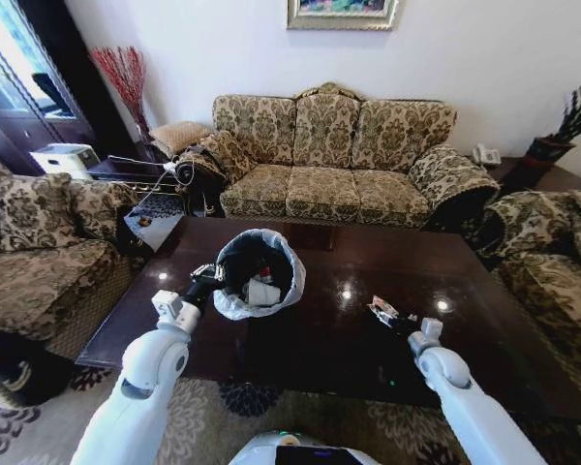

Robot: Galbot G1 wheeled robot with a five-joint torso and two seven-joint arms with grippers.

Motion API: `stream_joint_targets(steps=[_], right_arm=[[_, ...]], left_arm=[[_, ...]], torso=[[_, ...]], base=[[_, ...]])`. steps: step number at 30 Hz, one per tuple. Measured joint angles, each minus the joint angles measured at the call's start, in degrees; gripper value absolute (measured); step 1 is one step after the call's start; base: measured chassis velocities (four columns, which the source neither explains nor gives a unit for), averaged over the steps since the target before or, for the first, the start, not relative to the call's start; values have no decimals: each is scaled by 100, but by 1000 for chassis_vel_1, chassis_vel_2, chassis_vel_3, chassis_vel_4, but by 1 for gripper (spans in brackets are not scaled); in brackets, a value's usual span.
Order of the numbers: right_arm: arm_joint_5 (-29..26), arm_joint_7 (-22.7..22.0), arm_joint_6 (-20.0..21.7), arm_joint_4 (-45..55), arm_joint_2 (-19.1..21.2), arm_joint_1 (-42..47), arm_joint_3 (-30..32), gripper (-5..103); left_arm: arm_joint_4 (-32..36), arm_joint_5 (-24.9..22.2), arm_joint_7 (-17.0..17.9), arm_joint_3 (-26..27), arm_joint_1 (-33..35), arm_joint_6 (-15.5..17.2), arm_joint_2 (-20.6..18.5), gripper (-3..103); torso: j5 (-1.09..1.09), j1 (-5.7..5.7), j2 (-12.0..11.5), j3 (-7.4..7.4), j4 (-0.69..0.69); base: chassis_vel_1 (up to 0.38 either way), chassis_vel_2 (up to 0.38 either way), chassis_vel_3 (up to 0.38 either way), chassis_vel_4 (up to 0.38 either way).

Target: Move to the front of the table and place the trash on the table into the trash bin.

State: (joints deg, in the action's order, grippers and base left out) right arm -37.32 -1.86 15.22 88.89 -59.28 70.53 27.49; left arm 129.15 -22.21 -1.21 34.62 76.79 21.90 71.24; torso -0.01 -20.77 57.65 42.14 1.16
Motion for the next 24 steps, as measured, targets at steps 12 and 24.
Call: stream_joint_targets(steps=[12, 24], right_arm=[[125, -79, -338, -103, -227, -102, -25, 50], [171, -391, -1216, 2454, -68, -484, 8, 20]], left_arm=[[12, -5, -1, 35, 27, 0, -35, 4], [-8, 7, -38, -7, 49, -21, -12, 4]], torso=[[2, 0, 0, 0, 0], [-2, -1, 0, 1, 1]], base=[[0, 0, 0, 0], [0, 0, 0, 0]])
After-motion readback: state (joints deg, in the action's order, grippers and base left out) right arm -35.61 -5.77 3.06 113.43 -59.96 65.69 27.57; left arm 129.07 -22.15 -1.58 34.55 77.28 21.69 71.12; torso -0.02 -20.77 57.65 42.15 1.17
